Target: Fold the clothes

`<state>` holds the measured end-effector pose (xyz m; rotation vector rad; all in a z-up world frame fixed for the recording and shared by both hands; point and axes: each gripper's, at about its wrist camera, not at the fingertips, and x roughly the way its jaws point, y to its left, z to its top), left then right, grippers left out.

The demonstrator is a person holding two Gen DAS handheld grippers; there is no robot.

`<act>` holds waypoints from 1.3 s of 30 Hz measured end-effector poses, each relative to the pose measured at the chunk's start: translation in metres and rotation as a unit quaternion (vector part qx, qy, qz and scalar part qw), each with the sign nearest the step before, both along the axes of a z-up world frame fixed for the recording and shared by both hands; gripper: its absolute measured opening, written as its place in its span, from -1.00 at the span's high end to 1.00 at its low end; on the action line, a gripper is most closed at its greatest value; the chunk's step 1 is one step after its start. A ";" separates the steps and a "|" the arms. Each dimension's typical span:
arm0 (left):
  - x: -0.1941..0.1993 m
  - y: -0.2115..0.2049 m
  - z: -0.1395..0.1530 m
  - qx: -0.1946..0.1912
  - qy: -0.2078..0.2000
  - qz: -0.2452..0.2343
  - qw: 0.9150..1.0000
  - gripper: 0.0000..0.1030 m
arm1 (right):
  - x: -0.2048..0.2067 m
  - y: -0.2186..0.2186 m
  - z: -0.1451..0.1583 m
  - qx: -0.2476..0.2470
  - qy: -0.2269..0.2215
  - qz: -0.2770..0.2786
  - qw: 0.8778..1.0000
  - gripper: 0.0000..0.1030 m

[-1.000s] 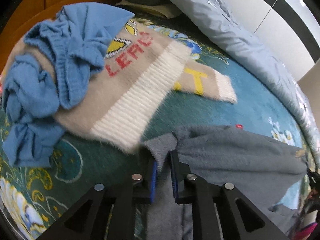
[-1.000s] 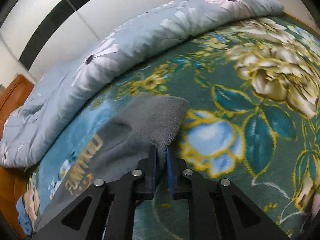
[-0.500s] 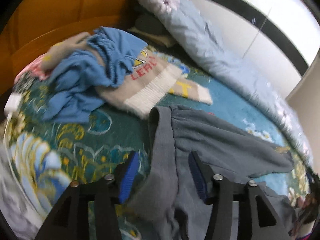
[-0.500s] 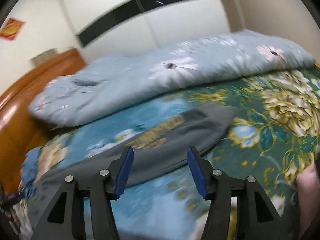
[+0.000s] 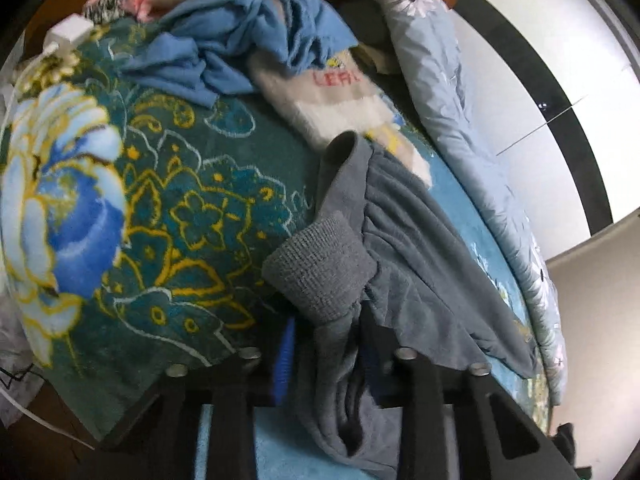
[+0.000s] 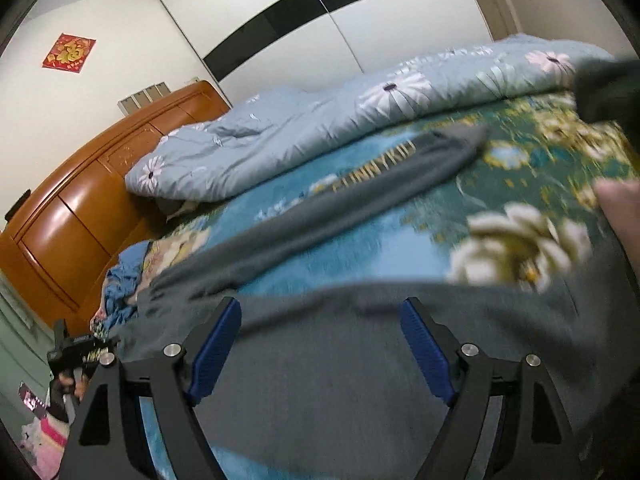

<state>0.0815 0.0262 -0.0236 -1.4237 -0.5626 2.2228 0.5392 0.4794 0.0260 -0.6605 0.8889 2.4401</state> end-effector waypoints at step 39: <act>0.008 -0.016 -0.017 0.010 0.007 0.002 1.000 0.61 | 0.086 0.012 -0.075 -0.180 0.058 -0.194 0.963 0.59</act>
